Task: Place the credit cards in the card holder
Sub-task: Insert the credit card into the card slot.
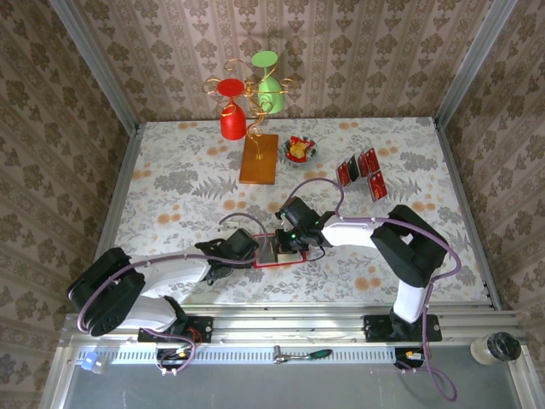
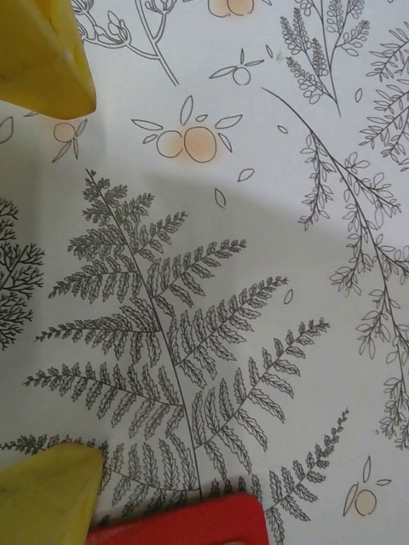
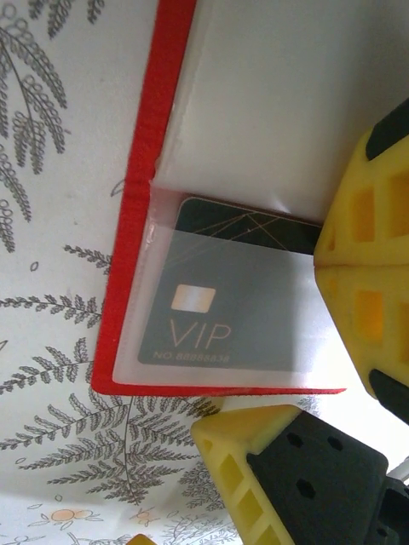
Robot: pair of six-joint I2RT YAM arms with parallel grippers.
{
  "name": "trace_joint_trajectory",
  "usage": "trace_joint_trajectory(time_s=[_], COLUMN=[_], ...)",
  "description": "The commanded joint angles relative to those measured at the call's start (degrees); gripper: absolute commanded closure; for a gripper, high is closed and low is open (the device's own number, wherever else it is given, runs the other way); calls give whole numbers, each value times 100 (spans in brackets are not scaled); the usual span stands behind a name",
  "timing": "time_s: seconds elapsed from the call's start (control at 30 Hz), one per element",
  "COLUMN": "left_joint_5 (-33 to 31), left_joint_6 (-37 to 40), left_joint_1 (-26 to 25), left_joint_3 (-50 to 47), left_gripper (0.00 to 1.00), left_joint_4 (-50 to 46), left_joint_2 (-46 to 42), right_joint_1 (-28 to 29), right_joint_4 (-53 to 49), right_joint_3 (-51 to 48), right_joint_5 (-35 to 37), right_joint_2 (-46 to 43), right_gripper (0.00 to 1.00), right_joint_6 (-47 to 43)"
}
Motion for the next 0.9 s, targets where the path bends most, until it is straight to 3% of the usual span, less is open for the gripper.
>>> trace_joint_trajectory(time_s=[0.0,0.3,0.53,0.87], left_joint_5=[204,242,139,-2], left_joint_6=[162,184,143,155], left_joint_1=[61,59,55,179], left_joint_3=[119,133,107,165], left_gripper=[0,0,0,0], left_joint_4=[73,86,-93,-418], left_joint_2=[208,236,-36,-162], right_joint_1=[102,119,-49,-49], right_joint_4=[-192,-159,-667,-1206], right_joint_3=[165,326,418,864], right_joint_5=[85,-22,424,733], right_joint_2=[167,134,-287,20], right_gripper=[94,94,94,95], right_joint_6=[-54,10,-278,-685])
